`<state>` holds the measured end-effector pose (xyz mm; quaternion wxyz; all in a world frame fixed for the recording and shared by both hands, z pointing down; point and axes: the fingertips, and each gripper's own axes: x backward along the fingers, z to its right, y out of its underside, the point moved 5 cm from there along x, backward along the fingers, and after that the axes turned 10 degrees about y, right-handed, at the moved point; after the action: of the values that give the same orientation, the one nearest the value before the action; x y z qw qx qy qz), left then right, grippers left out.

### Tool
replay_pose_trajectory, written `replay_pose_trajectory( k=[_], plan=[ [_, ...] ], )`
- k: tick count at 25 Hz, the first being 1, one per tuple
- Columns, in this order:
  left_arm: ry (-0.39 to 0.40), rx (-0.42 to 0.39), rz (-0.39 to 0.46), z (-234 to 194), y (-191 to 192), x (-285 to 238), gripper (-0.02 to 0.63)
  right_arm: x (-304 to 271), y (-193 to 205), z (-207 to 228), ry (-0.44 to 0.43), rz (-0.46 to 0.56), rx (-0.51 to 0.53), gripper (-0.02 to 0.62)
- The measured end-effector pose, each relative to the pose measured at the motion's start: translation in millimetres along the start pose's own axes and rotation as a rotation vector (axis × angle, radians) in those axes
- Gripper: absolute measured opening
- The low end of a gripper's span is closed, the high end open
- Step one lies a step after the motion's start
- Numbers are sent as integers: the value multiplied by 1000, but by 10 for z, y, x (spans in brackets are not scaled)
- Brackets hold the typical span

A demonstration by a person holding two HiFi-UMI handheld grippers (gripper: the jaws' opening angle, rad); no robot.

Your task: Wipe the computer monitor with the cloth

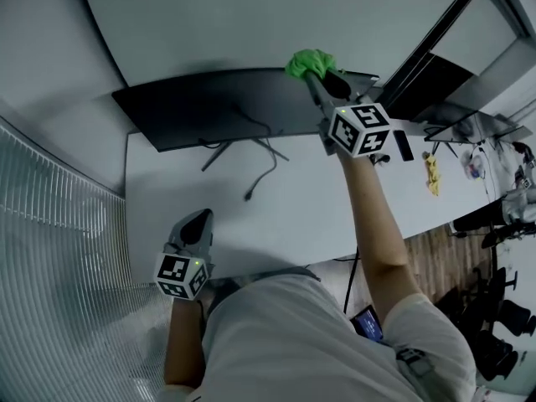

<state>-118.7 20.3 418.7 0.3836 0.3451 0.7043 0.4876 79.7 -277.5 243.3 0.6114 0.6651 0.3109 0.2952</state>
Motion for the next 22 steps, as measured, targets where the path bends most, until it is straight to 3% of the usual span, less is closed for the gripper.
replay_pose_trajectory(
  k=[8, 14, 19, 22],
  plan=[
    [-41, -5, 13, -163, -20, 416, 8, -176, -7, -585, -53, -3, -9, 77],
    [-83, 0, 12, -289, 36, 782, 8, -285, -56, -906, -59, 7, -20, 77],
    [-113, 12, 25, -479, 343, 978, 8, -377, 137, -1131, -46, 2, -8, 77],
    [-130, 13, 26, -536, 220, 1128, 8, -437, -11, -1241, -50, 1, -17, 77]
  ],
)
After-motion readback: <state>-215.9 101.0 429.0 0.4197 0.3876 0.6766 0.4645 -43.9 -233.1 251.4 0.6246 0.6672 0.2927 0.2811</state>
